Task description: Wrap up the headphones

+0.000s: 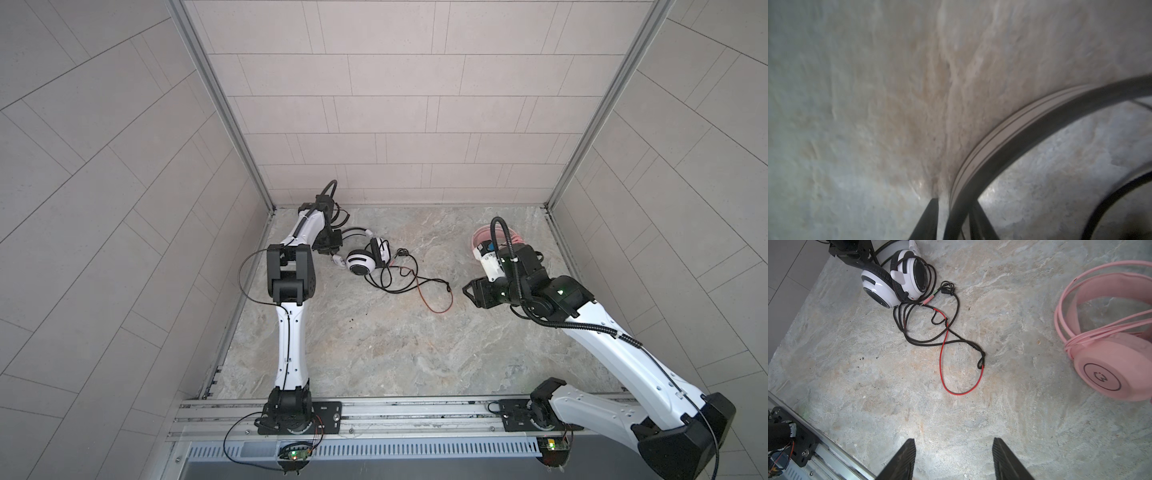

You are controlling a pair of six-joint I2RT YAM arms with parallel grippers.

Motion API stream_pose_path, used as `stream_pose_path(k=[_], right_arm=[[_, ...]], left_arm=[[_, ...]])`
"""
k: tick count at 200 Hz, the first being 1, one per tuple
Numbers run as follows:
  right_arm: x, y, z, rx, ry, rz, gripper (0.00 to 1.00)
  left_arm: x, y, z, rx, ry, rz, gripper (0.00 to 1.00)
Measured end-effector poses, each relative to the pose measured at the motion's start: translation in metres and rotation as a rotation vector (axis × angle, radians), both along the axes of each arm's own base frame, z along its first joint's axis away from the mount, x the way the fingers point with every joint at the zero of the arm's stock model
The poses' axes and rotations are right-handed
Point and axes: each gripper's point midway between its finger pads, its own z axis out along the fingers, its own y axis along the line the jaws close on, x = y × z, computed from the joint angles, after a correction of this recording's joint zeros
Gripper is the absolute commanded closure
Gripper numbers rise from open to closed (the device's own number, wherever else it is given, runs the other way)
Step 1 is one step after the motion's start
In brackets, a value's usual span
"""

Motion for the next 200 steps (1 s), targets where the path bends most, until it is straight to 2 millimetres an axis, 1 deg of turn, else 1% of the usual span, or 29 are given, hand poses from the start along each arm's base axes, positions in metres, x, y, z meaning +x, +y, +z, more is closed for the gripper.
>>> stream_pose_path(k=[15,31,37,49,62,75,87,93,98,104,113,124,136,158,170,179,187,200], right_arm=[[0.004,0.010,-0.011,0.005,0.028,0.011,0.40],[0.008,0.022,-0.024,0.004,0.061,0.028,0.40],[0.009,0.026,-0.029,0.002,0.072,0.035,0.40],[0.011,0.032,-0.037,-0.007,0.094,0.044,0.40],[0.012,0.037,-0.048,-0.018,0.120,0.052,0.40],[0.014,0.040,-0.057,-0.033,0.146,0.054,0.40],[0.016,0.041,-0.064,-0.045,0.164,0.053,0.40],[0.016,0.041,-0.067,-0.049,0.172,0.053,0.40],[0.016,0.041,-0.068,-0.053,0.176,0.053,0.40],[0.017,0.041,-0.069,-0.054,0.179,0.053,0.40],[0.018,0.042,-0.069,-0.054,0.179,0.053,0.40],[0.020,0.043,-0.067,-0.052,0.174,0.053,0.40],[0.021,0.044,-0.065,-0.049,0.169,0.054,0.40],[0.021,0.044,-0.065,-0.049,0.167,0.056,0.40],[0.022,0.044,-0.066,-0.052,0.168,0.056,0.40],[0.022,0.044,-0.068,-0.057,0.172,0.055,0.40],[0.022,0.043,-0.069,-0.061,0.173,0.054,0.40],[0.023,0.042,-0.071,-0.069,0.173,0.053,0.40]], left_arm=[[-0.027,-0.007,-0.002,-0.020,0.036,0.022,0.63],[-0.066,-0.018,-0.001,-0.052,0.080,0.052,0.63],[-0.079,-0.024,0.000,-0.060,0.092,0.054,0.63],[-0.103,-0.044,0.002,-0.086,0.103,0.044,0.61],[-0.128,-0.074,0.001,-0.120,0.106,0.014,0.53],[-0.155,-0.110,-0.001,-0.159,0.107,-0.032,0.46],[-0.178,-0.135,-0.002,-0.198,0.109,-0.066,0.39],[-0.187,-0.145,-0.001,-0.215,0.112,-0.081,0.34],[-0.195,-0.152,0.000,-0.229,0.116,-0.088,0.28],[-0.201,-0.154,0.002,-0.228,0.116,-0.092,0.22],[-0.202,-0.149,0.006,-0.199,0.106,-0.098,0.20],[-0.195,-0.136,0.014,-0.144,0.078,-0.094,0.19],[-0.178,-0.120,0.028,-0.076,0.031,-0.093,0.19],[-0.148,-0.105,0.058,0.000,-0.061,-0.106,0.19],[-0.138,-0.105,0.070,0.009,-0.097,-0.119,0.19],[-0.137,-0.108,0.073,0.013,-0.106,-0.133,0.19],[-0.139,-0.111,0.073,0.018,-0.103,-0.147,0.19],[-0.150,-0.120,0.065,0.023,-0.080,-0.179,0.19]])
